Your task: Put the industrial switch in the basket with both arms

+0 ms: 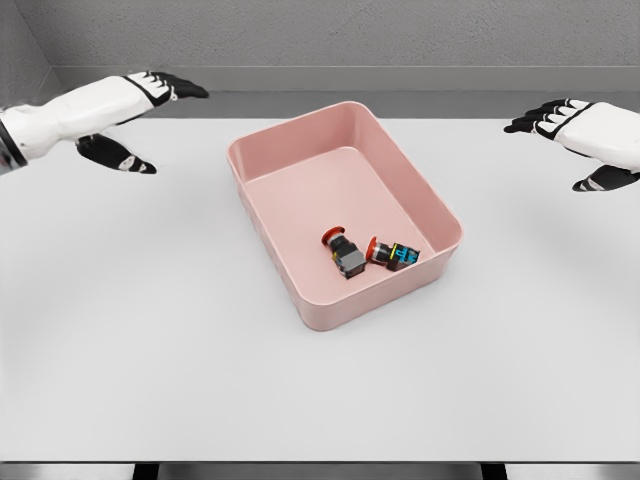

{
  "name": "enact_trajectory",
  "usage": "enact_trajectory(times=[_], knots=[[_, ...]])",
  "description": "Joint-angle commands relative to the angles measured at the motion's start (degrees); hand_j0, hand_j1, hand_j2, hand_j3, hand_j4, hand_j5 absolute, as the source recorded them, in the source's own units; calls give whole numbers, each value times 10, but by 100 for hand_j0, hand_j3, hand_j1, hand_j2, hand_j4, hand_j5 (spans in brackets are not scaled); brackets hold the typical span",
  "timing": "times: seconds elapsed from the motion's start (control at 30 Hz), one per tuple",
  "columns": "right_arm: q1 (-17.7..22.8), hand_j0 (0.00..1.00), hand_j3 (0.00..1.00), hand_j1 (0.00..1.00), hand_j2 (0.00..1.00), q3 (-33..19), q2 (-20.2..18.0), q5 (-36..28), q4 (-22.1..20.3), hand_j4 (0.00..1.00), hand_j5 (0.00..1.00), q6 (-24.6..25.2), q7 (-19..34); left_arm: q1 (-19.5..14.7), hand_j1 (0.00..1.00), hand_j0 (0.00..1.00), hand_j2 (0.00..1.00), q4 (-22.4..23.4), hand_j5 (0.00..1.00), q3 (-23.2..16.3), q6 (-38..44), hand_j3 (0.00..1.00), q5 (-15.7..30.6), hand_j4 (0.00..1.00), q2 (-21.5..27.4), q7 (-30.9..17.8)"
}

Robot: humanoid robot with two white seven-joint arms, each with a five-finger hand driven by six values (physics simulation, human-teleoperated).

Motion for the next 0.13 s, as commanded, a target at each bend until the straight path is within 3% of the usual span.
enact_trajectory(times=[0.0, 0.1], knots=[[0, 100, 100, 100, 100, 0, 0, -3, 0, 100, 100, 2, -1, 1, 100, 100, 100, 41, 100, 10, 1, 100, 8, 100, 16, 0], [0, 100, 100, 100, 100, 0, -1, -3, 0, 100, 100, 2, -1, 2, 100, 100, 100, 79, 100, 21, 1, 100, 8, 100, 20, -1]])
